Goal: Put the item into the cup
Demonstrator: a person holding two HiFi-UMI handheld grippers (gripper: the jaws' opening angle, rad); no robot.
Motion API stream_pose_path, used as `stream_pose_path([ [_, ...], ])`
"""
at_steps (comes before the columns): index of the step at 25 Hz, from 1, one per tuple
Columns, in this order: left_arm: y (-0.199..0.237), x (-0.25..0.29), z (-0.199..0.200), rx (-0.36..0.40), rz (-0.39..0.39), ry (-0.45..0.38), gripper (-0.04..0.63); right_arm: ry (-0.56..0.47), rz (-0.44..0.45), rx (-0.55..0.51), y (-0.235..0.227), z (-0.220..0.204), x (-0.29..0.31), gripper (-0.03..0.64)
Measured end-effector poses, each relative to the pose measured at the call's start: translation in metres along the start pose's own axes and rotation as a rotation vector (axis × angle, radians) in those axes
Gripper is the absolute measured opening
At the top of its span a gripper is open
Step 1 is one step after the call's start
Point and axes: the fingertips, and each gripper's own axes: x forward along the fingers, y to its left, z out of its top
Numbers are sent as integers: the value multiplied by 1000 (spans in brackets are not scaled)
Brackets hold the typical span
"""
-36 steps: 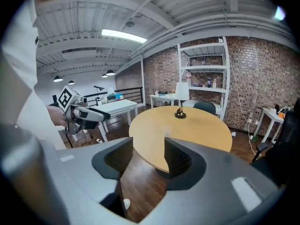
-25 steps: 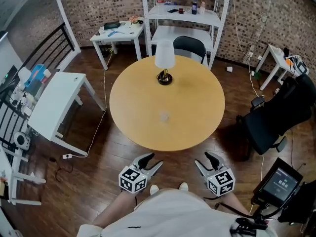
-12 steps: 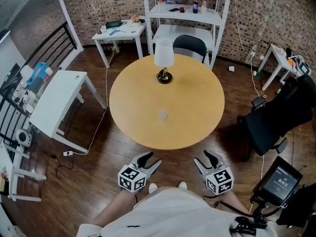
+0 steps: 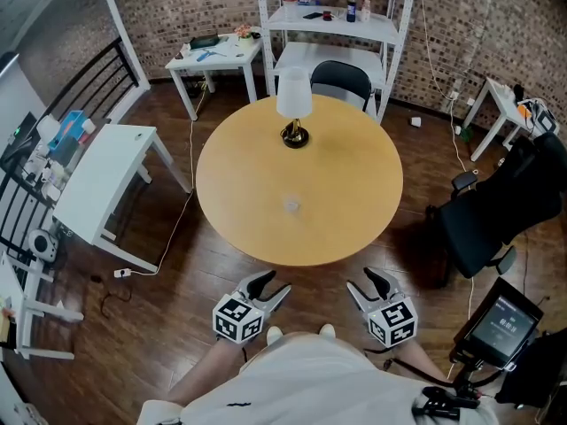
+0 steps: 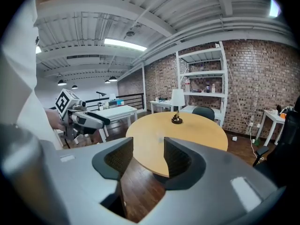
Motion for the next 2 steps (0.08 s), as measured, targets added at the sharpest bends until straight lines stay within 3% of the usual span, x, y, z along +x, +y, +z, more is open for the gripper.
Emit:
stream_pose_path([
  [2, 0, 0, 0, 10, -1, 3, 186, 0, 0, -1, 0, 1, 1, 209],
])
